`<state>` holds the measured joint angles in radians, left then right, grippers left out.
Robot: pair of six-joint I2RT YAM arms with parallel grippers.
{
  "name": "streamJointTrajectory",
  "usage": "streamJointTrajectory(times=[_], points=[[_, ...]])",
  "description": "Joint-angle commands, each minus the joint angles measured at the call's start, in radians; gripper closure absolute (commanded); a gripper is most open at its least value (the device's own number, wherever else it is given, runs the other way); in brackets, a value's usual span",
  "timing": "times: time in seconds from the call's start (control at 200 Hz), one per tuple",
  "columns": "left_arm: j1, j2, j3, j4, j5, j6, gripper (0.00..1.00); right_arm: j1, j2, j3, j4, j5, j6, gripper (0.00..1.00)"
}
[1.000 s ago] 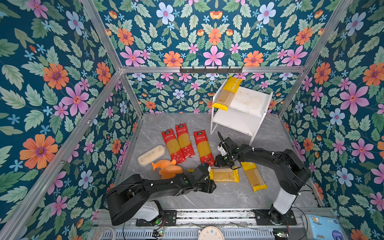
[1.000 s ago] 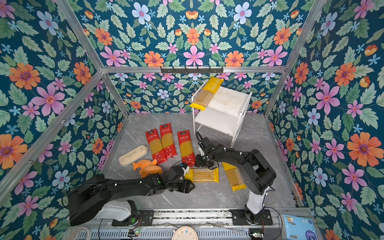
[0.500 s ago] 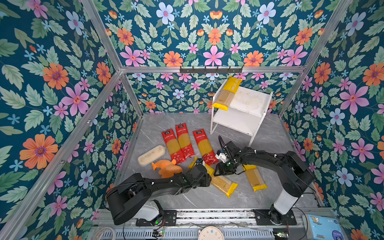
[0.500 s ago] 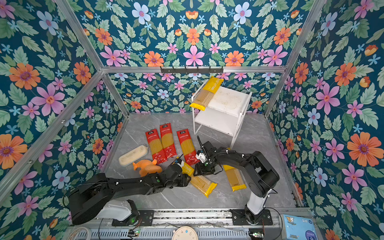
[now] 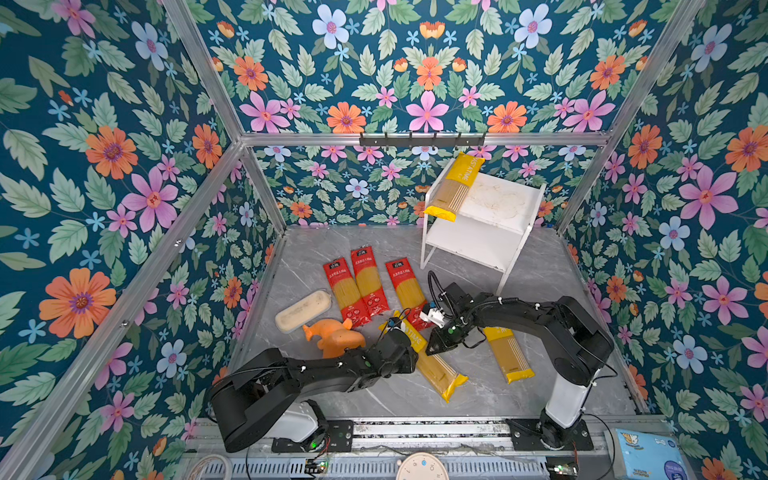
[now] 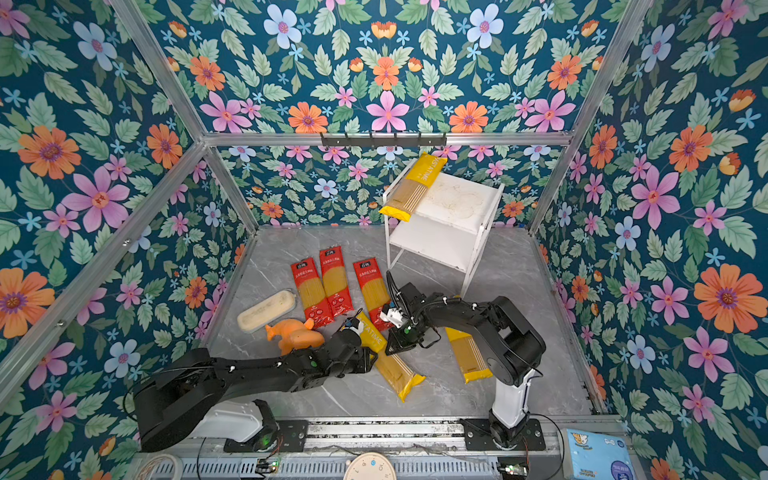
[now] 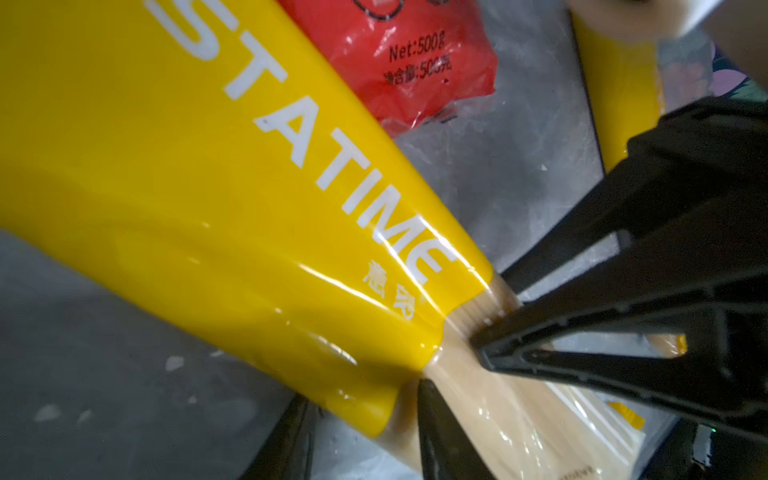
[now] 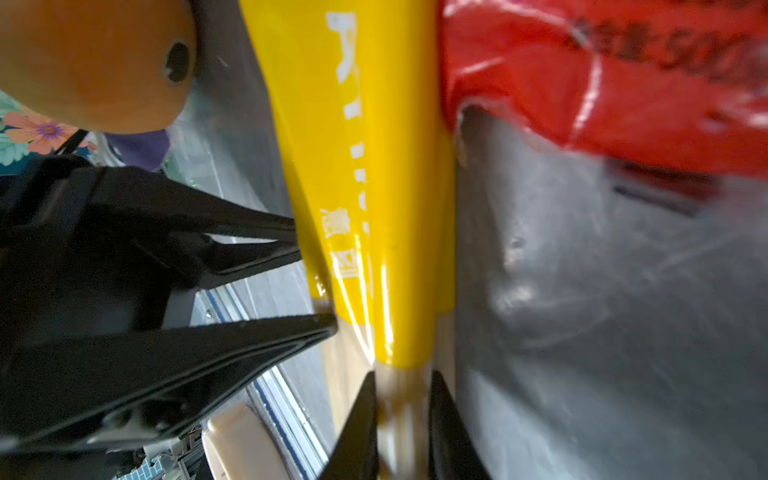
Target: Place and organize the pasta boxes and bags onto the shelf
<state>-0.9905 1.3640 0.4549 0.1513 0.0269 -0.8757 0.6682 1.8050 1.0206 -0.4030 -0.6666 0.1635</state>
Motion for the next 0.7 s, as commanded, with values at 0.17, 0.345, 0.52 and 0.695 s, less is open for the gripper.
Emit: streamJointTrajectory(times=[0.17, 0.345, 0.52, 0.695], points=[[0.021, -0.195, 0.016, -0.144, -0.036, 0.051, 0.55, 0.006, -0.136, -0.069, 0.155, -0.109, -0.036, 1.0], [0.102, -0.296, 0.059, -0.223, -0.021, 0.117, 0.53, -0.004, -0.201, -0.043, 0.161, -0.076, -0.056, 1.0], [0.224, -0.403, 0.096, -0.221, 0.069, 0.185, 0.47, -0.039, -0.277, -0.038, 0.244, -0.04, -0.017, 1.0], [0.336, -0.459, 0.094, -0.06, 0.216, 0.226, 0.32, -0.064, -0.371, -0.081, 0.417, 0.001, 0.067, 1.0]])
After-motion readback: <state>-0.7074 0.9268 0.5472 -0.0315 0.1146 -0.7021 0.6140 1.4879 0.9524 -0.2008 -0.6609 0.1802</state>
